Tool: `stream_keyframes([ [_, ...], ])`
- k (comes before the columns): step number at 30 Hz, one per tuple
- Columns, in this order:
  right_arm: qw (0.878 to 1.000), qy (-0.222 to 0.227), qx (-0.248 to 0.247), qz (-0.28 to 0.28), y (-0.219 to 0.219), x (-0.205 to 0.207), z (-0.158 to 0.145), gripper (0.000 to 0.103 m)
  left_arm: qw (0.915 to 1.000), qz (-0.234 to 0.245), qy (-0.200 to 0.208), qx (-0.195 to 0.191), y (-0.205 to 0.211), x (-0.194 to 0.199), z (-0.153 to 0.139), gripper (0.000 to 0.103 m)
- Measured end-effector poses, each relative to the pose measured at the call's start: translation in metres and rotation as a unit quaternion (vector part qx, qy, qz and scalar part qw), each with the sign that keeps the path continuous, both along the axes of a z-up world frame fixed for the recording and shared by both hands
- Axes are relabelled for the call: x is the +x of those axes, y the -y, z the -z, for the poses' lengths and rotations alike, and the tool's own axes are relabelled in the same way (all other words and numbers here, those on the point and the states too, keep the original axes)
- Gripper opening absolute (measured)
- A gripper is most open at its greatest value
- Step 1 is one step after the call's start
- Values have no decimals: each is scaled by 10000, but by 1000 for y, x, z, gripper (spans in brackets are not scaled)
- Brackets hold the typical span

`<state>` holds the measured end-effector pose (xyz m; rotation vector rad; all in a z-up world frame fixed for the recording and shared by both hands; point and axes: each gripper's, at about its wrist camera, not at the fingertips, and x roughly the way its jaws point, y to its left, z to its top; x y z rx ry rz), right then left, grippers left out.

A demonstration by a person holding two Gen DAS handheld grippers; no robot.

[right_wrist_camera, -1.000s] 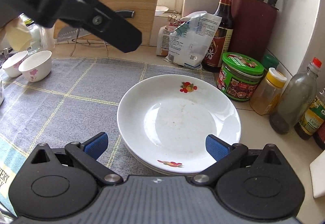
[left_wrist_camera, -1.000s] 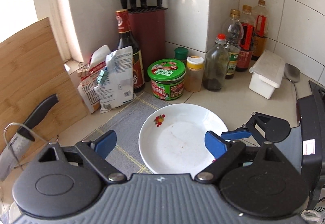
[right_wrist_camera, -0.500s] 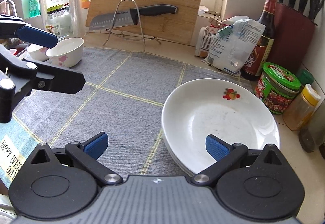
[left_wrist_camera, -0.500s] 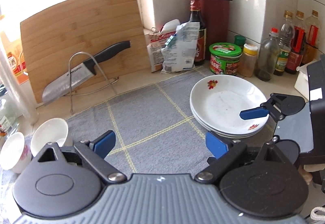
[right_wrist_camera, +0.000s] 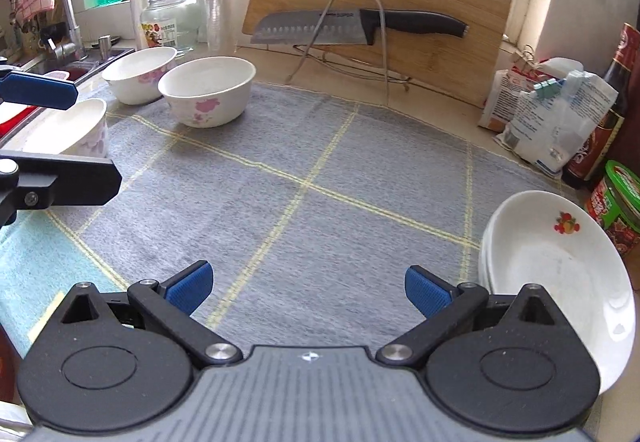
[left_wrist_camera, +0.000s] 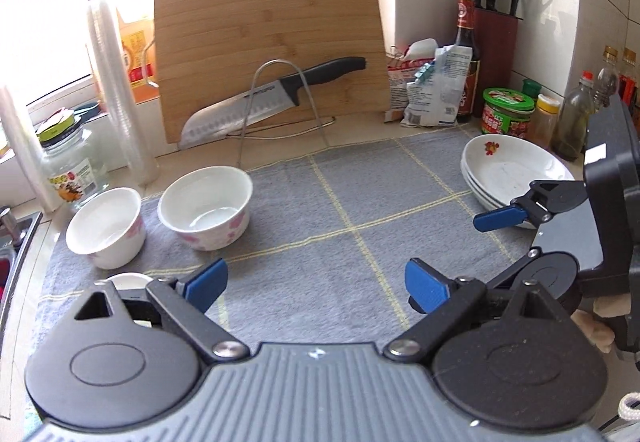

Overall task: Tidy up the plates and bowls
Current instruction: 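Move both tools over the towel toward the white bowls, then grasp the plain white bowl rim with the left tool while the right tool grips the opposite rim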

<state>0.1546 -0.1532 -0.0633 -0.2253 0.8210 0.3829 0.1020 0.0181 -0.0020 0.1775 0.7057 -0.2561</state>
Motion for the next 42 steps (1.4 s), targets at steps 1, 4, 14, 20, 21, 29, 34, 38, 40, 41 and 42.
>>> stream_keyframes([
  [1,10000,-1,-8,-34,-8,1,-1,103,10000,-79,-11,-5,-11,-2,0,95],
  [4,9998,41,-40,-182,-35,1,-4,103,9996,-273,-40,2,-43,-7,2,95],
  [14,9989,233,-77,-394,-104,9,-20,103,9967,-747,-271,177,-134,-19,23,95],
  [20,9976,268,219,-599,-138,17,-29,103,9959,-784,-387,238,-161,-13,43,95],
  [21,9971,266,289,-656,-144,18,-30,103,9961,-755,-393,233,-163,-12,45,95],
  [29,9929,73,608,-1021,-185,28,-27,103,9984,-241,-466,214,-168,4,63,95],
  [34,9906,-161,653,-1192,-203,36,-18,103,9989,-57,-420,187,-166,10,66,95],
  [38,9894,-262,644,-1277,-212,42,-13,103,9992,16,-374,138,-165,13,67,94],
  [40,9885,-303,656,-1331,-215,45,-11,103,9994,60,-339,107,-165,13,67,92],
  [41,9882,-323,663,-1340,-216,46,-10,102,9994,100,-322,96,-165,14,67,92],
  [42,9879,-356,670,-1354,-217,48,-9,100,9994,123,-300,99,-164,14,67,91],
])
